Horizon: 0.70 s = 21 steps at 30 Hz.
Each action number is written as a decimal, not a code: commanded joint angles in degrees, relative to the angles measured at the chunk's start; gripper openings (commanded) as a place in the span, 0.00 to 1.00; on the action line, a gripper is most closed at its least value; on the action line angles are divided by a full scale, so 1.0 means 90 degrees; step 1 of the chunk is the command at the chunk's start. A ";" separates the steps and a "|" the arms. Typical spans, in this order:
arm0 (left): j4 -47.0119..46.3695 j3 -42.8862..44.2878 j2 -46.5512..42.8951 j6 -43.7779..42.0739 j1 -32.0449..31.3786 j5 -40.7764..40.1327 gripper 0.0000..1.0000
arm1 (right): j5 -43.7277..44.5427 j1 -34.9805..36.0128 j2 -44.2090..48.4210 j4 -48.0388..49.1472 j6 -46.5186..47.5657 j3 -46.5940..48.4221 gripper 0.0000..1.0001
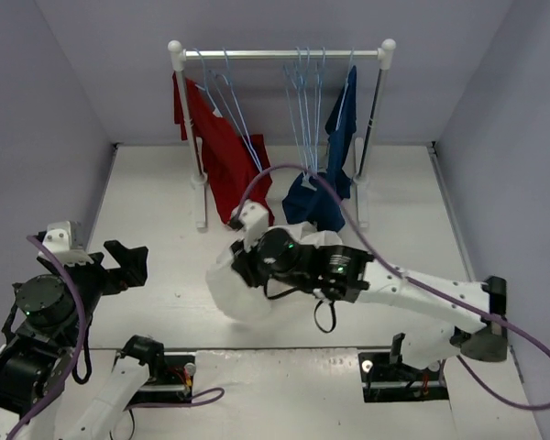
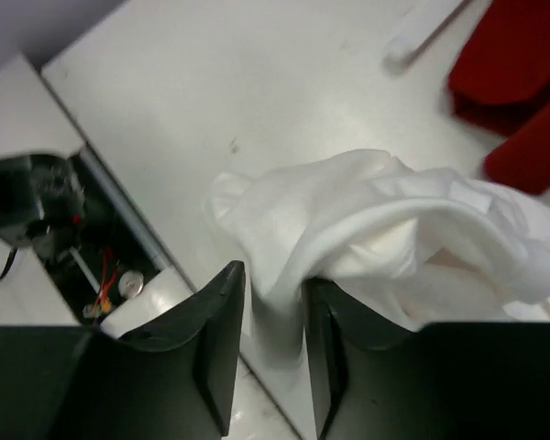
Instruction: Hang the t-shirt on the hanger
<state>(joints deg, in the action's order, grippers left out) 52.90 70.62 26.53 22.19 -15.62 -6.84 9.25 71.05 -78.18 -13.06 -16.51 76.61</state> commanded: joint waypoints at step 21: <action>-0.0931 -0.2966 0.1511 0.1601 -0.0189 0.2420 0.97 | -0.0170 -0.1906 -0.0277 0.1284 0.0573 -0.2366 0.63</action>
<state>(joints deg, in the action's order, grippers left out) 51.50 47.47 38.10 31.92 -16.02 12.19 12.95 55.44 -79.43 -6.90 -14.24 58.14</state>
